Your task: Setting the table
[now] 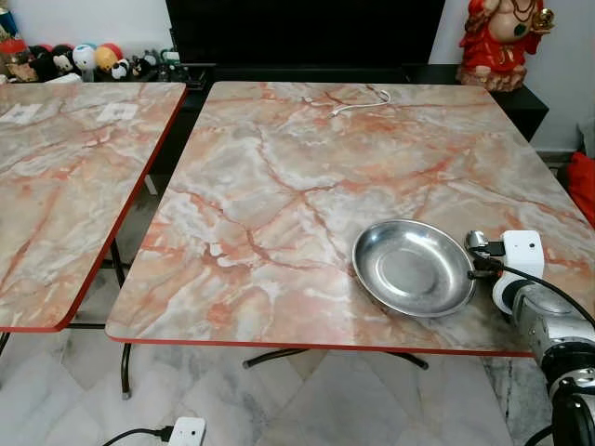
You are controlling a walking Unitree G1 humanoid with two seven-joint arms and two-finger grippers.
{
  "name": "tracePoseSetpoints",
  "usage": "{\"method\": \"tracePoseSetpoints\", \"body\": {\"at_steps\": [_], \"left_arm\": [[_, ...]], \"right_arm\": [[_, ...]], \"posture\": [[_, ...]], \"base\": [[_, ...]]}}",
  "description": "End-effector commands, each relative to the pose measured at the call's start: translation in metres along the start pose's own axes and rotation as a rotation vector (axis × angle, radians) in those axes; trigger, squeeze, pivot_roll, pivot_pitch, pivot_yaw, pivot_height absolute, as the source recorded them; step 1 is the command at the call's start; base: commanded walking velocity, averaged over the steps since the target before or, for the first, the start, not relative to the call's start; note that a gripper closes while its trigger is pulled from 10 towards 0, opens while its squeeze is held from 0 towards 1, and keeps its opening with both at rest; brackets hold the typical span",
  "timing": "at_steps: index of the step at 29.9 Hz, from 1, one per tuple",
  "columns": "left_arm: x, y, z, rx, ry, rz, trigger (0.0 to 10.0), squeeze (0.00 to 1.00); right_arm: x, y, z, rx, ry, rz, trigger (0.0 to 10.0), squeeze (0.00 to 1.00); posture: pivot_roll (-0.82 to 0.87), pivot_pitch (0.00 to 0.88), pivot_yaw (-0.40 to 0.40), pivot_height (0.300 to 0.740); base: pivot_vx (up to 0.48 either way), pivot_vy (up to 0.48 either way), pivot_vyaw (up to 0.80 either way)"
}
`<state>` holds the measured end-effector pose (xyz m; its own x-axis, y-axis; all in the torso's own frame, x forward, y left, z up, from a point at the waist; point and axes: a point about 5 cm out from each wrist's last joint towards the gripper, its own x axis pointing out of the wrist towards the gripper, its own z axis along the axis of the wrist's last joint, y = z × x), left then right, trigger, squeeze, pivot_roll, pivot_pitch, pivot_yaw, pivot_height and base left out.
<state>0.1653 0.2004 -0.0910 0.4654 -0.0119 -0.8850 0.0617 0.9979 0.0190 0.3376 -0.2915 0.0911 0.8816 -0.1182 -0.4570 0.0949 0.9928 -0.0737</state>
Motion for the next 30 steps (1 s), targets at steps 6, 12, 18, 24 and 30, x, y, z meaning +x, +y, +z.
{"method": "tracePoseSetpoints", "body": {"at_steps": [6, 12, 18, 24, 30], "left_arm": [[-0.0011, 0.0022, -0.0080, 0.014, 0.028, 0.003, 10.0, 0.00], [-0.0011, 0.0025, -0.0081, 0.014, 0.028, 0.004, 10.0, 0.00], [-0.0011, 0.0024, -0.0076, 0.025, 0.029, 0.000, 10.0, 0.00], [-0.0010, 0.0023, -0.0071, 0.032, 0.030, -0.001, 10.0, 0.00], [-0.0009, 0.0021, -0.0069, 0.031, 0.029, -0.002, 10.0, 0.00]], "right_arm": [[0.0010, 0.0020, -0.0002, 0.017, 0.001, 0.001, 10.0, 0.41], [0.0010, 0.0024, -0.0008, 0.012, 0.003, 0.004, 10.0, 0.47], [0.0005, -0.0006, 0.0022, 0.017, -0.029, -0.029, 10.0, 0.00], [0.0003, -0.0013, 0.0048, 0.044, -0.039, -0.020, 10.0, 0.00], [0.0004, 0.0003, 0.0047, 0.065, -0.042, -0.002, 10.0, 0.00]], "posture": [[0.02, 0.072, -0.007, 0.740], [0.02, 0.079, -0.006, 0.740], [0.02, 0.084, -0.006, 0.740], [0.02, 0.085, -0.006, 0.740], [0.02, 0.085, -0.005, 0.740]], "base": [[0.000, 0.000, 0.00], [0.000, 0.000, 0.00], [0.000, 0.000, 0.00], [0.000, 0.000, 0.00], [0.000, 0.000, 0.00]]}}
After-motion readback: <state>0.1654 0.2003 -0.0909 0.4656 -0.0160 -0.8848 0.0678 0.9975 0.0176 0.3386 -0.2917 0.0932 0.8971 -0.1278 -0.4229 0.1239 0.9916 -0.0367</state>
